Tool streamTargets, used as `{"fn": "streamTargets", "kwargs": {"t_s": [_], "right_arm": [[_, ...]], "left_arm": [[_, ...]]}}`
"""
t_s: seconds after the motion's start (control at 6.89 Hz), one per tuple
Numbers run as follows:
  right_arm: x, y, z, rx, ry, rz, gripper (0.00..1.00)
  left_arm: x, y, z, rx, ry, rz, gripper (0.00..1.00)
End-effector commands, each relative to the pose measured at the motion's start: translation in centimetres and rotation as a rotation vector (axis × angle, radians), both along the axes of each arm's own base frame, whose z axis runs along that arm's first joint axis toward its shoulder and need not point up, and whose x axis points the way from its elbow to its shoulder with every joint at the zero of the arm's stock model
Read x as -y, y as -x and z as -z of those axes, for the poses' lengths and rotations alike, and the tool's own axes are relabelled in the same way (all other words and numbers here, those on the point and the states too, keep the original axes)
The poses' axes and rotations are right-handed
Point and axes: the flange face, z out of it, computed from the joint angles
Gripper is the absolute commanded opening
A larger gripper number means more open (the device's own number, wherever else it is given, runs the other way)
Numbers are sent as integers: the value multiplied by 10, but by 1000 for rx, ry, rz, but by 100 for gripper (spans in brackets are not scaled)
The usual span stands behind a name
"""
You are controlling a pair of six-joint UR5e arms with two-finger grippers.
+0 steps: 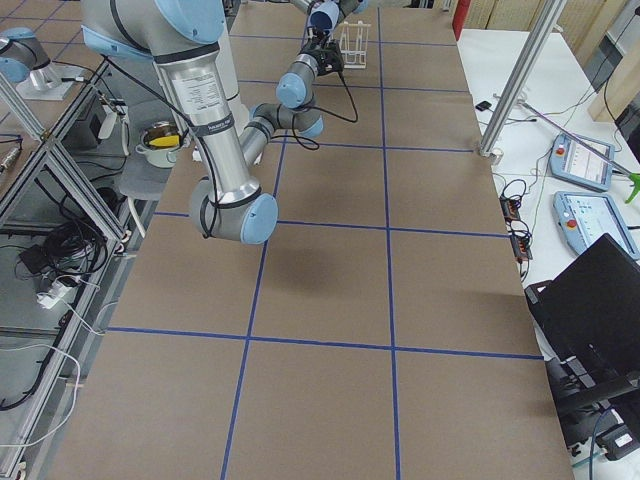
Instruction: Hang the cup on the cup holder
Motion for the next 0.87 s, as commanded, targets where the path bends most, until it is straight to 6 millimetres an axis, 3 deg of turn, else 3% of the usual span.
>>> {"fn": "streamTargets", "kwargs": {"t_s": [0.0, 0.73], "right_arm": [[3, 3, 9, -7, 10, -7, 0], [-6, 15, 14, -11, 38, -2, 0]], "left_arm": [[-2, -3, 0, 0, -2, -6, 98], [-3, -4, 0, -1, -4, -10, 93]]}}
